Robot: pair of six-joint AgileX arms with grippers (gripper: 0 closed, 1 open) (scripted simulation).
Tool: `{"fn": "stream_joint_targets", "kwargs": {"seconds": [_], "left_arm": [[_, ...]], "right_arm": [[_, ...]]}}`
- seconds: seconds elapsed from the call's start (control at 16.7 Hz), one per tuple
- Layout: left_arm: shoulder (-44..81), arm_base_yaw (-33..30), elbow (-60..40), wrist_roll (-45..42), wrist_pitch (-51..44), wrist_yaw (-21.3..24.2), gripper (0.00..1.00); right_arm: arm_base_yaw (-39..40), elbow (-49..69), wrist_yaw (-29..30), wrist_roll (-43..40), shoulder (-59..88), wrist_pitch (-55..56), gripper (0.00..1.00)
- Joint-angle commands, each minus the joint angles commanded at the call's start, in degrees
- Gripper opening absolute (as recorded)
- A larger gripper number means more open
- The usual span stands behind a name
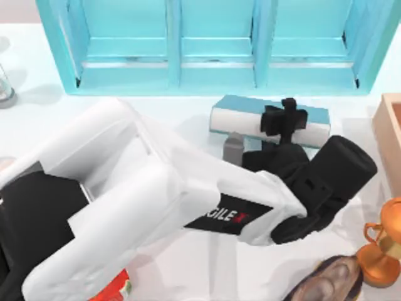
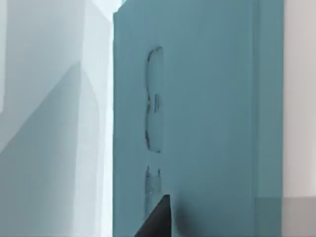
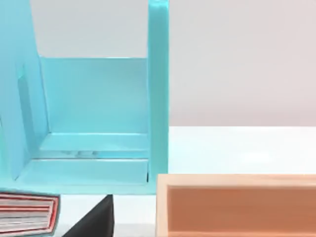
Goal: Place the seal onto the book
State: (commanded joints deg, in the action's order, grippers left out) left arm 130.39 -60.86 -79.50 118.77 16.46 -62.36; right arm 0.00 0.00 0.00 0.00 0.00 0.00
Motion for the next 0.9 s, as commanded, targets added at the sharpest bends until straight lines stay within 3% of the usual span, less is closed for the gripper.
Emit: {"fn": "stream_joint_targets", "kwargs": {"seconds": [0.18, 0.24, 0.9], "left_arm": [[0.0, 0.0, 0.0, 0.0, 0.0, 0.0, 0.98], [0.0, 0.0, 0.0, 0.0, 0.0, 0.0, 1.0], [0.38, 1.51, 0.09, 1.26, -2.07, -0.69, 1.0]], "right_arm": [[0.0, 0.0, 0.0, 0.0, 0.0, 0.0, 1.0], [0.0, 0.0, 0.0, 0.0, 0.0, 0.0, 1.0], [0.0, 0.0, 0.0, 0.0, 0.0, 0.0, 1.0]]}}
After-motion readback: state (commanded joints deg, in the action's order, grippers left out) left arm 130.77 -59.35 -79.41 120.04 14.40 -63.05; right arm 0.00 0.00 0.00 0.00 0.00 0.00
